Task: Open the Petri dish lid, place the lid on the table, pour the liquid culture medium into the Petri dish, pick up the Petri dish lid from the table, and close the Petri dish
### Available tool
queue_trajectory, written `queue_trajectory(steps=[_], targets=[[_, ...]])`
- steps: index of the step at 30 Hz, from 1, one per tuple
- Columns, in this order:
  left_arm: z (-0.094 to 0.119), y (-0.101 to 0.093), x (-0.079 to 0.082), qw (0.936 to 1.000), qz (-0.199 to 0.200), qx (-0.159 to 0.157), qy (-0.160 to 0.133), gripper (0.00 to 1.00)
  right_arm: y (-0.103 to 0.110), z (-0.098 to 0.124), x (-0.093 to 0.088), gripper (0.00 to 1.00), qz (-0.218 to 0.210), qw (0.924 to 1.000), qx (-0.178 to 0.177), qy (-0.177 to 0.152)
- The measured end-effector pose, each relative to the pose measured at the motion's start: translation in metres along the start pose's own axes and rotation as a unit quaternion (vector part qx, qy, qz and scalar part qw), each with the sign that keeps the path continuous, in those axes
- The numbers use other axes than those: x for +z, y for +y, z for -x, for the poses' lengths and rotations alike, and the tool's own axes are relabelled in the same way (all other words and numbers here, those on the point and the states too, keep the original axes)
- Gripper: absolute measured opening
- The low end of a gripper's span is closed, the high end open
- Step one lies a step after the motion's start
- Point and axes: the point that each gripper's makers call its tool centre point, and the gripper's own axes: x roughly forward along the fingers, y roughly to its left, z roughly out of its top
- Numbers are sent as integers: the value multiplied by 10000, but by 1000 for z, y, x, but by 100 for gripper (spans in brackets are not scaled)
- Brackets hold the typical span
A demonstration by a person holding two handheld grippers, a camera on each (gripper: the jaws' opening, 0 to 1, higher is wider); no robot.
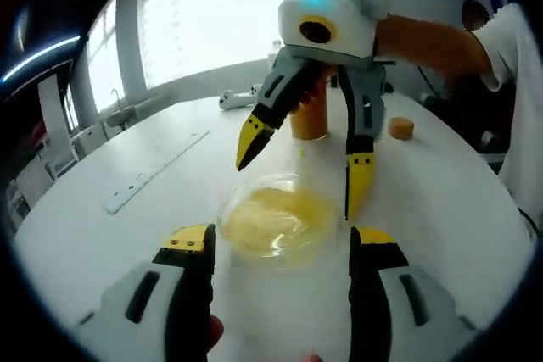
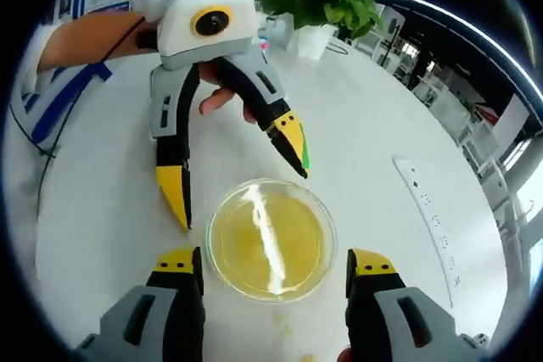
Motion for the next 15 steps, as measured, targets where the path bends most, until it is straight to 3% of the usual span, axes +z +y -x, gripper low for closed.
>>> queue_trajectory(steps=[2, 4, 8, 10, 12, 15], targets=[[8, 1, 5, 9998, 54, 105, -135, 55, -12, 2, 12, 62, -50, 9990, -335, -289], [15, 2, 15, 9990, 55, 286, -328, 55, -11, 11, 23, 62, -185, 9968, -502, -601], [34, 5, 34, 9948, 140, 716, -715, 54, -18, 29, 38, 60, -658, 9867, -1005, -1092], [42, 4, 43, 9918, 20, 925, -877, 53, -19, 42, 47, 59, -994, 9769, -1229, -1439], [48, 2, 46, 9905, -46, 1070, -861, 53, -17, 57, 56, 60, -1174, 9658, -1407, -1837], [62, 0, 54, 9830, -153, 1657, -781, 53, -18, 78, 64, 59, -1348, 9487, -1758, -2256]])
